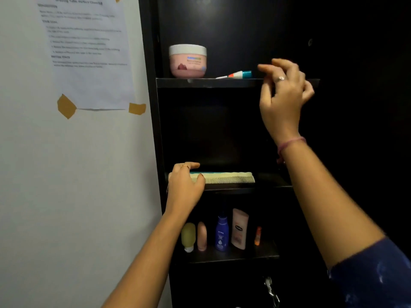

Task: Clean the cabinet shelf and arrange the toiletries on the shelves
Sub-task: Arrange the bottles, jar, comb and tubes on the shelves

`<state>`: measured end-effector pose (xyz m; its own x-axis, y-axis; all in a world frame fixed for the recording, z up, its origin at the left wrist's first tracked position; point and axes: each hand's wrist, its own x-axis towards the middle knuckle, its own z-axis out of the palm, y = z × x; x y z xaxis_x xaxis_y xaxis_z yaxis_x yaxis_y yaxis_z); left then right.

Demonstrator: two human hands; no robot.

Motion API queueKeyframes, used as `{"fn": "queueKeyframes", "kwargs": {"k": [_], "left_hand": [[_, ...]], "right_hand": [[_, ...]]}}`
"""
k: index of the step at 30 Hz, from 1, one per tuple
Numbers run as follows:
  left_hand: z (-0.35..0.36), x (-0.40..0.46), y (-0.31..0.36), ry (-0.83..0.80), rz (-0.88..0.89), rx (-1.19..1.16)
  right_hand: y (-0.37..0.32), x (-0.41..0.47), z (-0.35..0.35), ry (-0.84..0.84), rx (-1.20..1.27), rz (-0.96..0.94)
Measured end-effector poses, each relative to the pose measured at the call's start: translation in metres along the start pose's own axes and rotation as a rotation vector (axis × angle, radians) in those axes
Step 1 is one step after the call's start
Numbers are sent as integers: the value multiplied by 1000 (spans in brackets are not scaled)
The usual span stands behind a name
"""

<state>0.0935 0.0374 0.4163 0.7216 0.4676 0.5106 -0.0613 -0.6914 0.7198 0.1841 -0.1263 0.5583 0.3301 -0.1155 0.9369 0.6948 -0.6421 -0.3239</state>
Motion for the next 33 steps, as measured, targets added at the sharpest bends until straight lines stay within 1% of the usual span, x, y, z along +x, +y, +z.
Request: {"fn": "queueKeyframes", "kwargs": {"k": [1,2,3,4,7,11,13,16,20,22,25,27,29,31,33], "left_hand": [[0,-5,-1,20,23,-28],[3,-13,-3,31,40,-55],[5,-20,-4,38,55,-82],[8,-30,-6,36,68,-108],[25,-62,-20,-19,98,-157],[65,-113,-56,-138,64,-188],[90,-140,-78,-225,-4,-178],[124,-173,-108,-332,-141,-128],[169,-209,-150,-479,-368,-59],[192,-227,-171,-557,-504,-23],[228,-250,-195,-647,-676,28],[247,-260,-202,-684,-755,26],[270,-269,-211,-723,-795,34],[287,-277,-217,-738,-806,60],[297,-281,-219,-718,-850,86]], "right_hand": [[6,-24,-5,95,40,2],[14,-51,-9,149,91,14],[21,-79,-12,165,143,21],[29,-109,-15,146,195,30],[50,-195,-24,7,290,147],[81,-298,-35,-256,231,319],[97,-338,-39,-365,201,416],[115,-385,-45,-474,174,581],[146,-449,-47,-646,81,825],[162,-481,-48,-763,10,963],[183,-526,-45,-984,-119,1123],[190,-546,-44,-1114,-146,1190],[194,-563,-41,-1217,-129,1226],[195,-571,-38,-1287,-112,1234],[196,-576,-34,-1311,-150,1203]]}}
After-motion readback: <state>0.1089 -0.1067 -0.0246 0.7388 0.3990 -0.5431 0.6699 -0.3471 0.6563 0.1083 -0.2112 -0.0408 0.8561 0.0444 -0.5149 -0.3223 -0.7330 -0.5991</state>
